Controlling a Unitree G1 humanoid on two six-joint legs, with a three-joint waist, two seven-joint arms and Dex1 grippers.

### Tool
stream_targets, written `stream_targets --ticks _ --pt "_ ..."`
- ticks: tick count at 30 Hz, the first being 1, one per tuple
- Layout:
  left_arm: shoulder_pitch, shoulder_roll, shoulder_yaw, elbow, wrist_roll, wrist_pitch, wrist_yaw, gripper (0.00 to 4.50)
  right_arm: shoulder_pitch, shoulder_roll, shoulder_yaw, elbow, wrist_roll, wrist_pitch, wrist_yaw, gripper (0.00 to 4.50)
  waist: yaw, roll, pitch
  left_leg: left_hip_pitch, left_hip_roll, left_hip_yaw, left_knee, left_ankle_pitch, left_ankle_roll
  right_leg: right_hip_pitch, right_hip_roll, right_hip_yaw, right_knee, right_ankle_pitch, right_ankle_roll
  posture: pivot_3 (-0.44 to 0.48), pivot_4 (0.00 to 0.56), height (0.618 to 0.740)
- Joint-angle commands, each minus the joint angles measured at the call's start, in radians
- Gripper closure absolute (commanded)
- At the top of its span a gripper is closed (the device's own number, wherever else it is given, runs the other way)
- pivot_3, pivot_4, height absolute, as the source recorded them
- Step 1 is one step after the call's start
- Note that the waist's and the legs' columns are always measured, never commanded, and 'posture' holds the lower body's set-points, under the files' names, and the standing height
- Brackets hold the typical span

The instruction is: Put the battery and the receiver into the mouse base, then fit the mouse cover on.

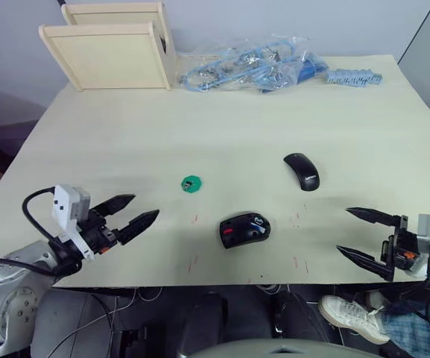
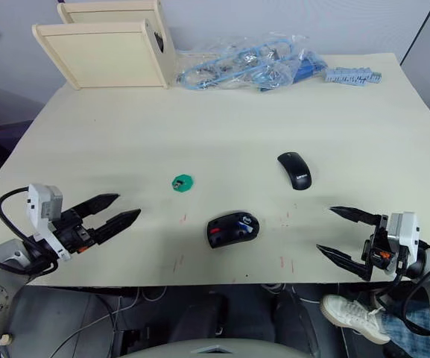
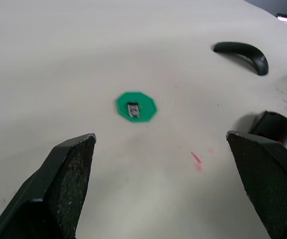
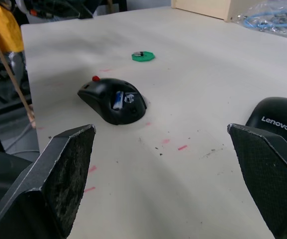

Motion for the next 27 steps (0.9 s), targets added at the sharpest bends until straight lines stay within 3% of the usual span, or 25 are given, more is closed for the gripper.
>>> stream_targets --ticks 1,5,7,9,11,19,27 --pt "-0.039 0.019 -0.039 0.012 0.025 -0.011 0.024 0.04 -0.003 0.035 0.003 -0.017 0.016 -0.056 0.018 0.00 -0.001 0.000 0.000 0.000 0.000 0.000 0.000 0.000 0.000 0.000 0.000 0.000 0.000 0.000 0.000 0.000 0.150 0.740" --pt "-0.117 0.051 -0.107 0.053 0.062 -0.003 0.037 0.04 -0.016 0.040 0.026 -0.022 0.021 -0.036 0.027 0.00 -0.002 0.000 0.000 0.000 0.000 0.000 0.000 0.000 0.000 0.000 0.000 0.000 0.000 0.002 0.003 0.000 0.150 0.740" --pt "-0.154 0.063 -0.129 0.076 0.065 0.010 0.041 0.70 -0.024 0.042 0.034 -0.008 0.006 -0.050 0.030 0.00 -0.002 0.000 0.000 0.000 0.000 0.000 0.000 0.000 0.000 0.000 0.000 0.000 0.001 0.002 0.003 0.000 0.150 0.740" --pt "-0.178 0.072 -0.142 0.084 0.065 0.022 0.044 0.93 -0.025 0.043 0.039 -0.008 0.002 -0.052 0.029 0.00 -0.003 0.000 0.000 0.001 0.000 0.000 0.000 0.000 0.000 0.000 0.000 0.000 0.000 0.002 0.003 0.000 0.150 0.740" --pt "-0.208 0.059 -0.182 0.062 0.081 0.057 0.097 1.78 -0.025 0.045 0.041 -0.019 0.002 -0.044 0.016 0.00 -0.002 0.000 0.000 0.000 0.000 0.000 0.000 0.000 0.000 0.000 0.000 0.000 0.000 0.002 0.003 0.000 0.150 0.740" --pt "-0.266 -0.064 -0.267 -0.032 0.155 0.137 0.361 1.78 -0.024 0.056 0.061 -0.076 0.006 -0.005 -0.059 0.00 -0.002 0.000 0.001 0.000 0.000 -0.001 0.000 0.000 0.000 0.000 0.000 0.000 0.001 0.002 0.004 0.000 0.150 0.740" --pt "-0.300 -0.069 -0.305 0.018 0.179 0.136 0.359 1.78 -0.023 0.075 0.093 -0.115 -0.005 0.008 -0.117 0.00 -0.002 0.000 0.001 0.001 -0.001 0.000 -0.001 0.000 0.000 0.000 0.000 0.001 0.001 0.002 0.003 0.000 0.150 0.740"
